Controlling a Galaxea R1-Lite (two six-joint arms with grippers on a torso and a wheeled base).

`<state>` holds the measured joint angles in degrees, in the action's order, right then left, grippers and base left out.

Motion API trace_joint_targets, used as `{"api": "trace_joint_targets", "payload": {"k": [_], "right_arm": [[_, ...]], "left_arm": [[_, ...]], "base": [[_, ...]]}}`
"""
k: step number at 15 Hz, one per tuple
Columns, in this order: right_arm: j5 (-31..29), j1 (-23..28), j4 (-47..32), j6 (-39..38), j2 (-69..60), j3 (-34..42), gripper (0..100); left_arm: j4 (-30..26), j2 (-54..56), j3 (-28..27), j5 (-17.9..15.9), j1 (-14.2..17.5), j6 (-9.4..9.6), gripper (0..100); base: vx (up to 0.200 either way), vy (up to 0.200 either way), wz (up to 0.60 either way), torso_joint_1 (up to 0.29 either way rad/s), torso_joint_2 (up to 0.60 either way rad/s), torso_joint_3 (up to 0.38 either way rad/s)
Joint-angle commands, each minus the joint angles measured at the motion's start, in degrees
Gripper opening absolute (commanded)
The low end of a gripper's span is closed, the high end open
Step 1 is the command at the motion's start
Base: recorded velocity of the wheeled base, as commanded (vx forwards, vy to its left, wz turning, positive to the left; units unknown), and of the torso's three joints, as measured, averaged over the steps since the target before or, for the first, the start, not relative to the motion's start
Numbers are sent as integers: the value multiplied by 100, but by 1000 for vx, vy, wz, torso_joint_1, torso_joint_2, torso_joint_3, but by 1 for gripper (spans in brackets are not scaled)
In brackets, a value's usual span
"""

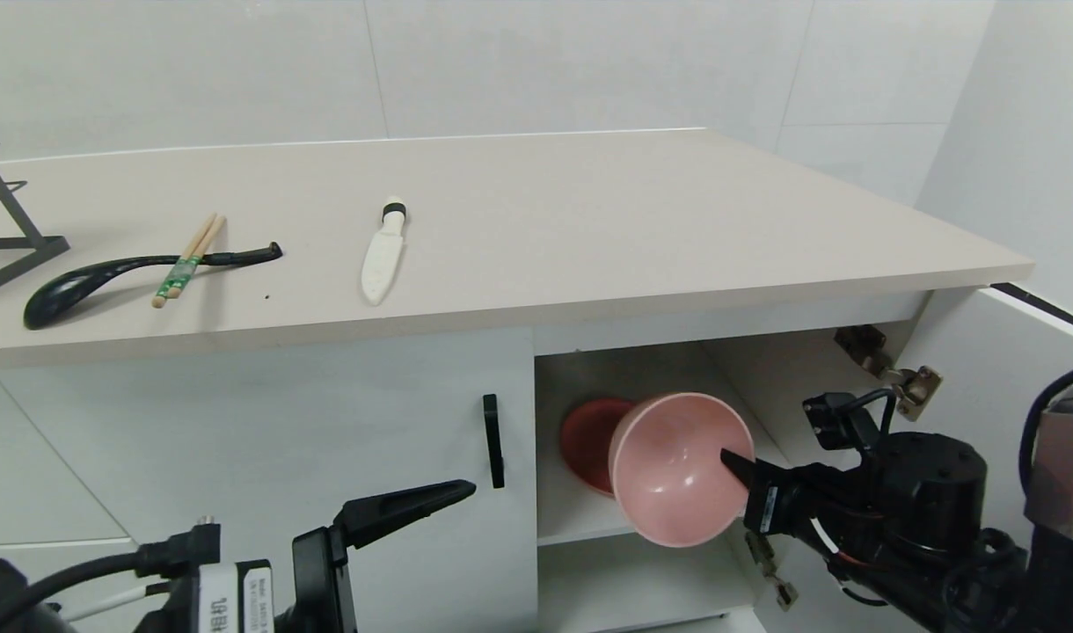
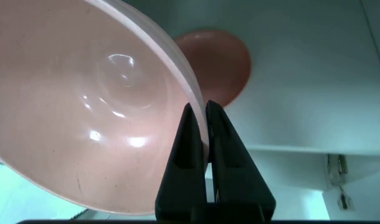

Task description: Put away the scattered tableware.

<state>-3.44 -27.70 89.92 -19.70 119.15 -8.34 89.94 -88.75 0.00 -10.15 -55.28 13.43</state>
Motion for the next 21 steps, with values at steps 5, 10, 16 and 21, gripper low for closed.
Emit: {"api": "trace_joint_targets", "payload": {"k": [5, 10, 16, 21], "right_arm": [[177, 195, 8, 133, 891, -819, 0], [177, 195, 8, 195, 1506, -1258, 0], [168, 238, 8, 291, 1629, -1777, 0], [177, 379, 8, 291, 1919, -1979, 0]], "left_arm": [[6, 543, 0, 31, 387, 36, 100], [-1110, 1958, 0, 31, 668, -43, 100], [-2095, 3004, 0, 22, 1644, -368, 100], [-2482, 3874, 0, -400, 2180, -324, 100]], "base": [[0, 0, 0, 0, 0, 0], [0, 0, 0, 0, 0, 0], [0, 0, 0, 0, 0, 0], [0, 0, 0, 0, 0, 0]]}}
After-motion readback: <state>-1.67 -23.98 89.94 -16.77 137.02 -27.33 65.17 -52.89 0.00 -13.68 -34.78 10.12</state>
